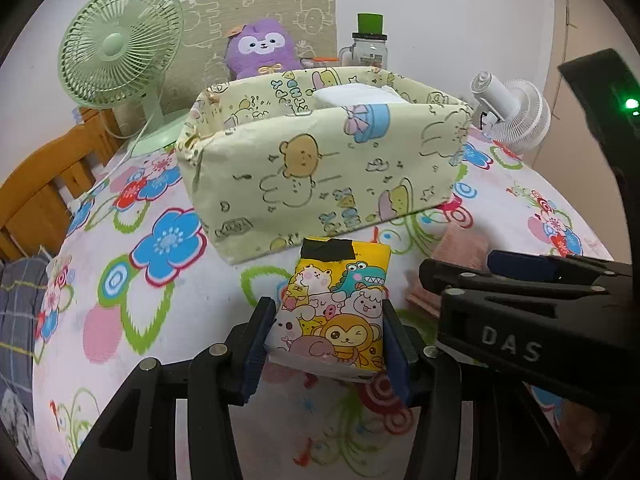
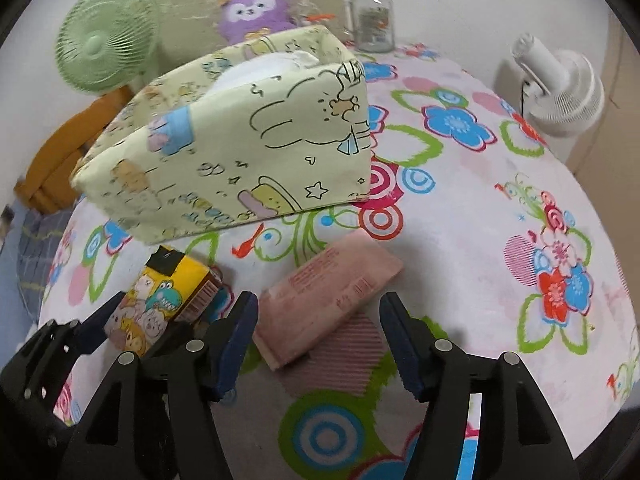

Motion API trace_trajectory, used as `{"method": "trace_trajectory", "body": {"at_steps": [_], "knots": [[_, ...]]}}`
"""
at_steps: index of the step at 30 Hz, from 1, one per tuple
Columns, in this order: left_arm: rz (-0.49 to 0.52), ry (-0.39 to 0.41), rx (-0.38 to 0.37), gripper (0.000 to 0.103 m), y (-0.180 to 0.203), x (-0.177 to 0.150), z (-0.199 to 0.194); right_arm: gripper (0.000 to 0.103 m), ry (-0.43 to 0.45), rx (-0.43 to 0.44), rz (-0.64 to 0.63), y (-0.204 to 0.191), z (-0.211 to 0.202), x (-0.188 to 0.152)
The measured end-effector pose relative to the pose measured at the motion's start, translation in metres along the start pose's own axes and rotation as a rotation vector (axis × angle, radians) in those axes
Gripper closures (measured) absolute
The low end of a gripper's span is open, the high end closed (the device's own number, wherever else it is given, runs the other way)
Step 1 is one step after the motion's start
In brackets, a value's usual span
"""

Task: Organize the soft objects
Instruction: 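Lift the pink packet with the right tool while the left carries the yellow pack to the box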

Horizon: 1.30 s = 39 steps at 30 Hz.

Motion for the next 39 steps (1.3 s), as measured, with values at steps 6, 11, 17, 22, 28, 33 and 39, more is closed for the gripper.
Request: {"method": "trace_trajectory", "body": {"at_steps": [6, 11, 17, 22, 28, 33, 39], "knots": [[0.017, -0.005, -0.037, 0.05, -0.003, 0.008, 0.007, 0.037, -0.003, -0.076, 0.058, -0.005, 0.013, 0.012], [0.01, -0.021, -0.053, 0.05, -0.004, 0.006, 0.012, 0.056, 0.018, -0.123, -0.001, -0.013, 0.015, 0.013], [-0.023, -0.022, -0.049, 0.051, -0.004, 0.001, 0.009, 0.06, 0.019, -0.087, -0.039, -0.014, 0.01, 0.006], [-0.049, -0.013, -0.036, 0.051, -0.001, -0.004, -0.001, 0.06, 0.022, -0.047, -0.056, -0.016, 0.002, 0.001], [-0.07, 0.013, -0.021, 0.051, 0.003, -0.005, -0.019, 0.06, 0.059, -0.031, -0.095, -0.019, -0.018, -0.002], [-0.081, 0.029, -0.009, 0.051, 0.009, -0.004, -0.032, 0.06, 0.084, -0.032, -0.122, -0.017, -0.034, -0.002], [-0.099, 0.054, 0.006, 0.051, 0.014, -0.001, -0.048, 0.06, 0.107, -0.029, -0.158, -0.015, -0.052, -0.002]]}}
Point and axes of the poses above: each gripper's, at about its wrist camera, not at the fingertips, and z roughly the way its jaws point, y to its right, x to its top, the point moved 5 cm from there along z, roughly the way its jaws point, and after that the axes turned 8 degrees about -y, right-handed, at the moved point
